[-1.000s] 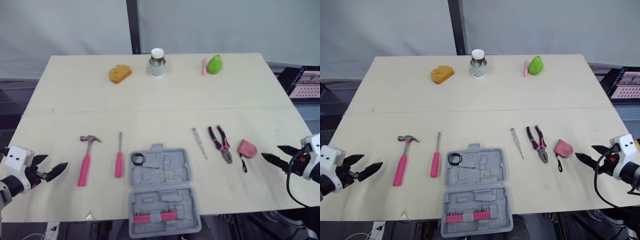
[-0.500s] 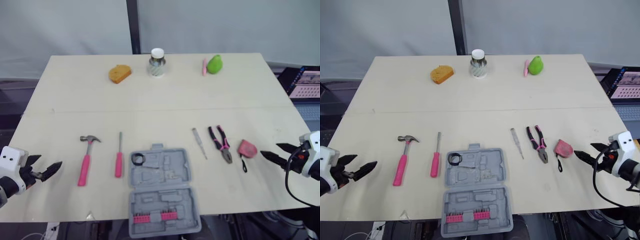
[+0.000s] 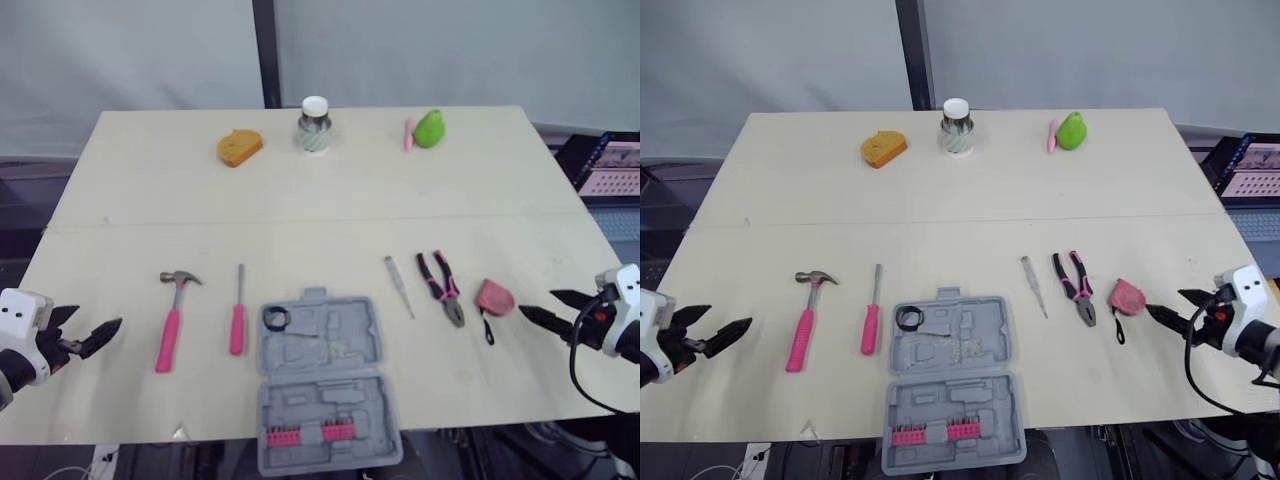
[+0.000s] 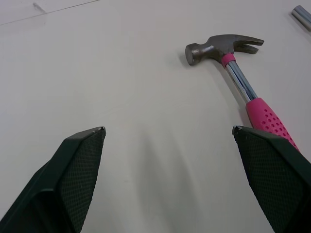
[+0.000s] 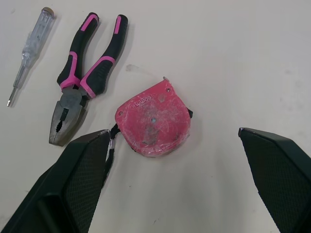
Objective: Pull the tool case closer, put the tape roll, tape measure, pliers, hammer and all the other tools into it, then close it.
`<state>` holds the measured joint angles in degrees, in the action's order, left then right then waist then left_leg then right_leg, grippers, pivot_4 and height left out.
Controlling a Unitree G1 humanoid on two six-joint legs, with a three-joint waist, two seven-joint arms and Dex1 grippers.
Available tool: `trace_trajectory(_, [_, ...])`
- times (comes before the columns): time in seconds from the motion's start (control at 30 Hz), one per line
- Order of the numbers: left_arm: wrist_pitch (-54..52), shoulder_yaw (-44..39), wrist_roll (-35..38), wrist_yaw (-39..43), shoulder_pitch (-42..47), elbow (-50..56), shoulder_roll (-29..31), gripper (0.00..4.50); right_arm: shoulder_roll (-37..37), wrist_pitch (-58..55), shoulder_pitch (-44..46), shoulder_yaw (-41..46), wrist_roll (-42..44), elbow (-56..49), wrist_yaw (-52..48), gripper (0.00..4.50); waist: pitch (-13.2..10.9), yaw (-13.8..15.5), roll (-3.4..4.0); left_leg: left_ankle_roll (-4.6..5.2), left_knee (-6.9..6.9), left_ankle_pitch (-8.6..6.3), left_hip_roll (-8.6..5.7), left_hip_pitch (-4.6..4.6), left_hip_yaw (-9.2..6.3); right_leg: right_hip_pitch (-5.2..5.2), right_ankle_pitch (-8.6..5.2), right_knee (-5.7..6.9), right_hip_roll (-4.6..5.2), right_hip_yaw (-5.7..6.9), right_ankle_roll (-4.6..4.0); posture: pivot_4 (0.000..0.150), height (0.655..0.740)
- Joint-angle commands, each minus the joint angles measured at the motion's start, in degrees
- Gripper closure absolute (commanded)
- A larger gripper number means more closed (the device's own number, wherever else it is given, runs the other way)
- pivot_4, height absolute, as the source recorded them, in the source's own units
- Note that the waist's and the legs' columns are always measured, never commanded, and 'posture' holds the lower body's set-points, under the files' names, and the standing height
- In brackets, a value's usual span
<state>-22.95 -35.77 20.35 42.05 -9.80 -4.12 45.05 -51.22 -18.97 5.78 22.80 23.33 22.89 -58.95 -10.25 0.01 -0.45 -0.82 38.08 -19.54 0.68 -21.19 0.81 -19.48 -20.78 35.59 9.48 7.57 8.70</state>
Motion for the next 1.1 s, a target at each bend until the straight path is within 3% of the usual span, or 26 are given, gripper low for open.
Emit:
trace_trajectory(0.03, [0.49,-1.22,0.82,-0.16,-0.33,1.65,0.23,0.02,-1.32,0.2,0.02,1.17,0.46,-0.56,-1.04,0.0,0.0,-0.01,0.0,0.0,0.0,0.0,0.0,0.0,0.0,0.0,0.0,0.0,0.0,0.0,0.0,0.15,0.74])
trace_trajectory(0.77, [3.36,0.4,0.29,0.54,0.44,1.27,1.0,0.02,-1.83,1.03,-0.41,2.67,1.11,0.69,-2.51,0.0,0.0,0.18,0.0,0.0,0.01,0.0,-0.01,0.0,0.0,0.01,0.0,-0.03,0.0,0.0,0.0,0.15,0.74])
trace_trajectory(0.87, [3.0,2.66,0.43,1.25,2.85,2.74,1.0,0.02,-0.59,-0.5,-1.65,3.59,2.62,-3.5,-1.29,0.0,0.0,0.12,0.0,0.0,0.0,0.0,-0.01,-0.01,0.01,0.0,0.0,-0.03,0.0,0.0,0.0,0.15,0.74])
trace_trajectory(1.1, [2.21,13.94,1.27,5.82,9.98,11.01,0.13,0.02,5.0,-8.95,-7.77,4.93,8.18,-25.35,5.74,0.0,0.0,0.49,0.0,-0.01,0.03,0.0,-0.01,-0.04,-0.03,0.0,0.0,0.0,0.0,-0.02,0.0,0.15,0.74])
